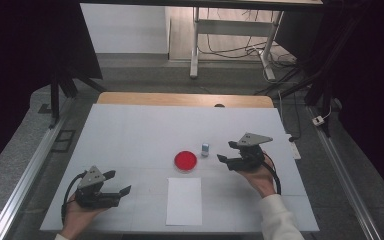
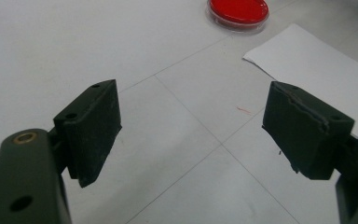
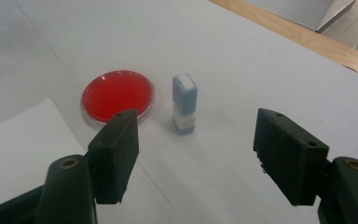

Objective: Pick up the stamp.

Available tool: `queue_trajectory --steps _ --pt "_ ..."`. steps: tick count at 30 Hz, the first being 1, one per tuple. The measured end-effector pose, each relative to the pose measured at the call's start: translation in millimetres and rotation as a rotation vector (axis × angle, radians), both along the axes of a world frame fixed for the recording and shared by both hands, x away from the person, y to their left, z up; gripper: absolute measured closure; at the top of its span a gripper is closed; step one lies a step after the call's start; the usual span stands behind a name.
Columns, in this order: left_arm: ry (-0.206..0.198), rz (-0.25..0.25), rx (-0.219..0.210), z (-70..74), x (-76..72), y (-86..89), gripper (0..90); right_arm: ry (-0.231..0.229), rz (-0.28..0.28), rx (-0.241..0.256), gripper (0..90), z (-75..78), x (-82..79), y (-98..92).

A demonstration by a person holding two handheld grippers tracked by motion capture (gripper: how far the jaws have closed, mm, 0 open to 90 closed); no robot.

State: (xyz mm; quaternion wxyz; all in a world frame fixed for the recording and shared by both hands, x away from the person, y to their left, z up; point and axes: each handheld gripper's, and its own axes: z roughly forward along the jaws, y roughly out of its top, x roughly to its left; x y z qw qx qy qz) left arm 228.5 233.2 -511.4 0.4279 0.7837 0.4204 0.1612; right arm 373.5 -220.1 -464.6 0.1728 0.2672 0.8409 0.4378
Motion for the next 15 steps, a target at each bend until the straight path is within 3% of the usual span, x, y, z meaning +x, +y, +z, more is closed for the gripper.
queue_trajectory --steps 3,5,15 --pt "0.000 -0.002 -0.002 0.2 -0.1 0.3 18.9 -0.001 0.001 -0.010 31.5 2.0 3.4 4.5" --pt "0.002 -0.003 -0.001 0.0 0.3 0.4 18.9 0.008 0.008 0.010 31.9 3.7 4.7 7.5" --pt "0.000 -0.004 0.001 0.3 0.0 0.9 18.9 0.009 0.021 -0.036 33.2 9.8 16.1 26.0"
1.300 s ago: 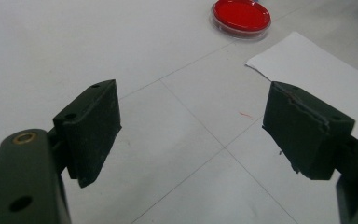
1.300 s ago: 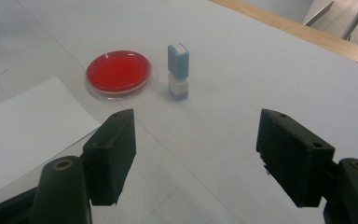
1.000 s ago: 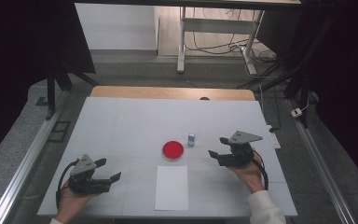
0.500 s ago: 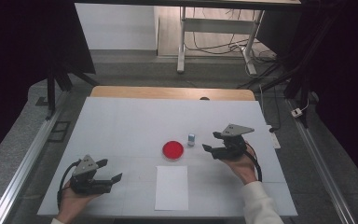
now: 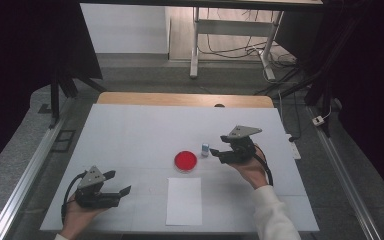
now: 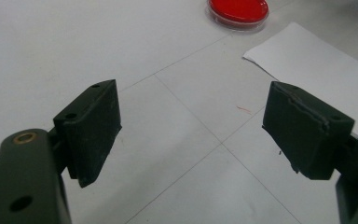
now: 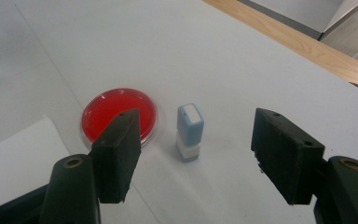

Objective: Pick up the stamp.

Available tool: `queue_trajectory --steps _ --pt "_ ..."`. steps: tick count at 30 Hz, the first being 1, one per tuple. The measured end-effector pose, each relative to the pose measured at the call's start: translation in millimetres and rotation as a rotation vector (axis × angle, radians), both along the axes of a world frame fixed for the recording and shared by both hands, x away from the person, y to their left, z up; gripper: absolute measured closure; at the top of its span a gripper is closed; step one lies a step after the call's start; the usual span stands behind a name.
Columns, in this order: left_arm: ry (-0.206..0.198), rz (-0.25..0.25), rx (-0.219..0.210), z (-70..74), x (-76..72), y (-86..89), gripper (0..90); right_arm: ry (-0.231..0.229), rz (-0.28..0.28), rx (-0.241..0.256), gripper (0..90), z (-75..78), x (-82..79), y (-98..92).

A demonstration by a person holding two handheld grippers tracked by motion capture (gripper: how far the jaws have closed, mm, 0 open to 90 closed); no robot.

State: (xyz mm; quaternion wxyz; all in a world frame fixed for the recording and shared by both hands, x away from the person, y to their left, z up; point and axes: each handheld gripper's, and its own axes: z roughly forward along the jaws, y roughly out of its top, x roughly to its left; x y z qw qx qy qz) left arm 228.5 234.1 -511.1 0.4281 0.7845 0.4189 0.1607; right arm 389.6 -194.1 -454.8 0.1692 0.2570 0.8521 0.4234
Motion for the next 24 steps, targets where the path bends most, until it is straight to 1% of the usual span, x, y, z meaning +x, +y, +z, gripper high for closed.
queue_trajectory --steps 1,6,10,11,20,24 --pt "0.001 -0.001 -0.001 0.0 0.2 0.3 18.9 0.005 -0.001 0.007 33.5 -0.9 1.8 1.4" --pt "0.006 -0.005 0.004 -0.4 0.6 0.4 18.9 0.022 0.004 -0.010 34.4 -5.0 9.0 9.6" --pt "0.009 -0.009 0.008 -1.0 0.7 -0.5 18.8 0.024 0.020 -0.022 35.1 -8.1 12.2 16.0" --pt "0.010 -0.009 0.009 -1.1 0.9 -0.7 18.7 0.033 0.021 -0.025 35.1 -8.8 12.8 17.4" --pt "0.018 -0.009 0.011 -2.4 2.1 -0.7 18.3 0.049 0.019 -0.043 35.7 -14.9 22.5 23.5" --pt "0.024 -0.009 0.014 -3.4 2.7 -0.6 18.2 0.053 0.027 -0.031 36.3 -18.9 24.5 28.0"
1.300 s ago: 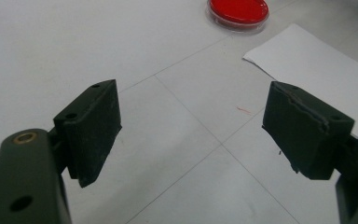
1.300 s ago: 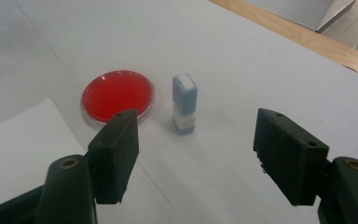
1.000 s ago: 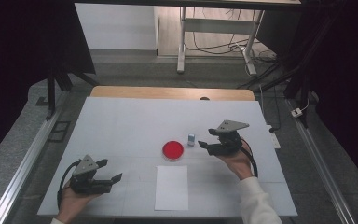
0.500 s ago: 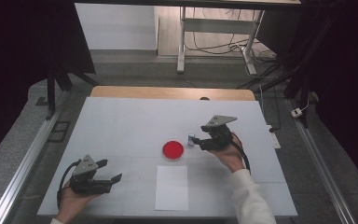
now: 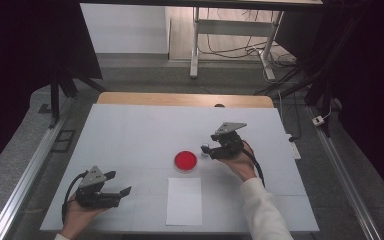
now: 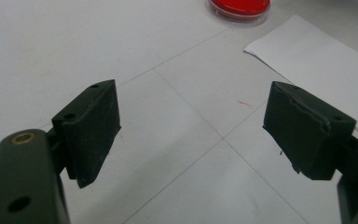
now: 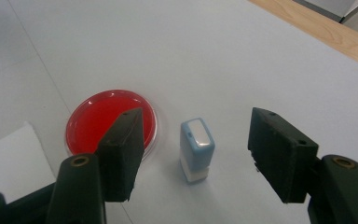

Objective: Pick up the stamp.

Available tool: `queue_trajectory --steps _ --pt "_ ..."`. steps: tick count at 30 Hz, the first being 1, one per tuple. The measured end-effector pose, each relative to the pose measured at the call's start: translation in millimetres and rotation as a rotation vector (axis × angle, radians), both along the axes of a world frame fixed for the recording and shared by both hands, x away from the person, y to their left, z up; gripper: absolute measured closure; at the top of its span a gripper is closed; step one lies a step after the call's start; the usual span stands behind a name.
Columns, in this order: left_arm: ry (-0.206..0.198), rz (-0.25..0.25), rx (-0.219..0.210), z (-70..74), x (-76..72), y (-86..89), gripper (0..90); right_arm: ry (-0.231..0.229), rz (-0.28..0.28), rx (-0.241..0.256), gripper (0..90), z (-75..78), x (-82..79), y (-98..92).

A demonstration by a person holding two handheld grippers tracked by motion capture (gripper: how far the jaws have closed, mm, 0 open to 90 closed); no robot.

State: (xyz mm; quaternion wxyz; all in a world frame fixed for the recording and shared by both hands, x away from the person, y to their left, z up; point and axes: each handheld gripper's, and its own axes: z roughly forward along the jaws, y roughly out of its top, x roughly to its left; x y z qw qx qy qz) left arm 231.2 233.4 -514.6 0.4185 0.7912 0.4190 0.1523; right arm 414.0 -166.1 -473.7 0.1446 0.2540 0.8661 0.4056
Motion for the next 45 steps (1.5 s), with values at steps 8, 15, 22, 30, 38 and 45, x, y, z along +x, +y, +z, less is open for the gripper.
queue_trajectory --steps 8,15,22,30,38,45 --pt "0.001 0.003 -0.001 -0.4 0.4 1.2 18.1 0.007 0.013 -0.027 40.8 -3.6 4.3 7.9" --pt "0.001 0.001 0.000 -0.8 0.3 1.1 18.2 0.005 0.020 -0.065 51.0 -10.4 6.5 9.7" --pt "0.000 0.004 0.000 -0.9 0.3 1.5 18.2 0.009 0.033 -0.074 58.2 -14.6 8.1 10.5" --pt "0.001 0.005 0.004 -1.2 0.4 2.2 18.2 0.012 0.053 -0.074 70.3 -19.0 8.5 10.2" --pt "0.001 0.002 0.004 -1.1 0.4 2.1 18.2 0.004 0.077 -0.084 75.3 -17.8 7.4 8.1" --pt "0.000 0.003 0.001 -0.3 0.5 2.6 18.2 -0.019 0.047 -0.007 75.5 -15.2 2.8 1.4"
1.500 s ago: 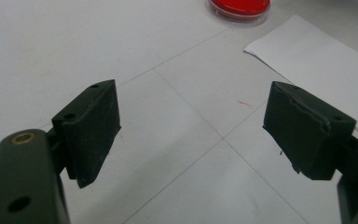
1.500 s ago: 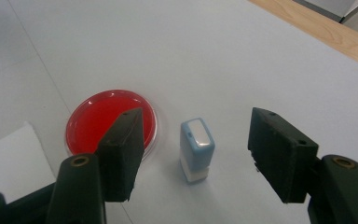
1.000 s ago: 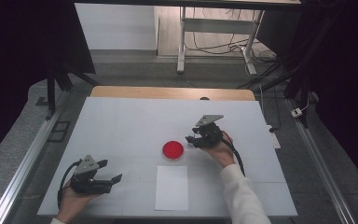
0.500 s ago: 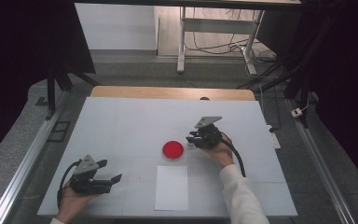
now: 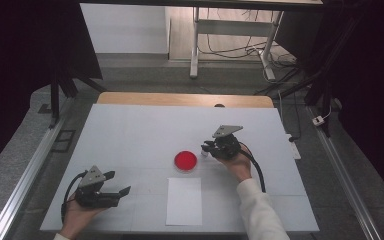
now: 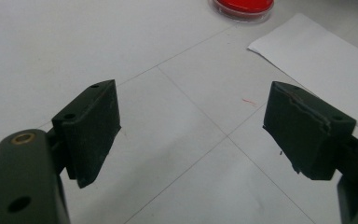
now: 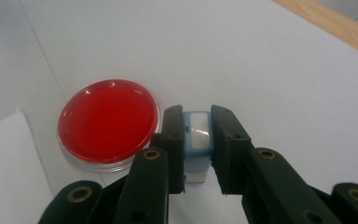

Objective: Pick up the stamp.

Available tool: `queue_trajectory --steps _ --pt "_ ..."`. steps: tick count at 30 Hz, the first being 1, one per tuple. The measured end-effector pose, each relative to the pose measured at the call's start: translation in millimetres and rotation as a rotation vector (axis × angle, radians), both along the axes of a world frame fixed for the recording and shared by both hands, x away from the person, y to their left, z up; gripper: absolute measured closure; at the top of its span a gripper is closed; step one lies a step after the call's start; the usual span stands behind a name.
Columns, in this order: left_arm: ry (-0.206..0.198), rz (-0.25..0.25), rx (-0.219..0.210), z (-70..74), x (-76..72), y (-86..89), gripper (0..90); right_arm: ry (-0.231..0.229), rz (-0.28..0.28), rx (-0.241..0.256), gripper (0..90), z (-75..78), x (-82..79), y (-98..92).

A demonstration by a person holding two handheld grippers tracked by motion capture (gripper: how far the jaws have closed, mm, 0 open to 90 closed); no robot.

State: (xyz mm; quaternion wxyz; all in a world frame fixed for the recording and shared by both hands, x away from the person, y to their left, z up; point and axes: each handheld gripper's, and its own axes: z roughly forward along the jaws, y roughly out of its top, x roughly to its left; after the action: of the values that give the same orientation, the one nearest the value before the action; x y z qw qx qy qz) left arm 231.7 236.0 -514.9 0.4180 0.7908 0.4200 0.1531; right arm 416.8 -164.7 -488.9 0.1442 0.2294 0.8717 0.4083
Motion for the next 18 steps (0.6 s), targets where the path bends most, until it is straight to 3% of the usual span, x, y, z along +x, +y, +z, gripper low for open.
queue_trajectory --steps 8,11,18 --pt "-0.003 0.003 -0.011 1.6 -0.6 2.4 18.2 -0.003 -0.058 0.062 75.5 8.3 -5.7 -7.1" --pt "-0.008 0.003 -0.012 2.4 -1.0 2.0 18.2 -0.014 -0.075 0.065 75.5 10.4 -9.2 -9.7" --pt "-0.008 0.004 -0.011 2.3 -0.6 1.9 18.2 -0.017 -0.067 0.086 75.5 15.2 -18.2 -13.2"
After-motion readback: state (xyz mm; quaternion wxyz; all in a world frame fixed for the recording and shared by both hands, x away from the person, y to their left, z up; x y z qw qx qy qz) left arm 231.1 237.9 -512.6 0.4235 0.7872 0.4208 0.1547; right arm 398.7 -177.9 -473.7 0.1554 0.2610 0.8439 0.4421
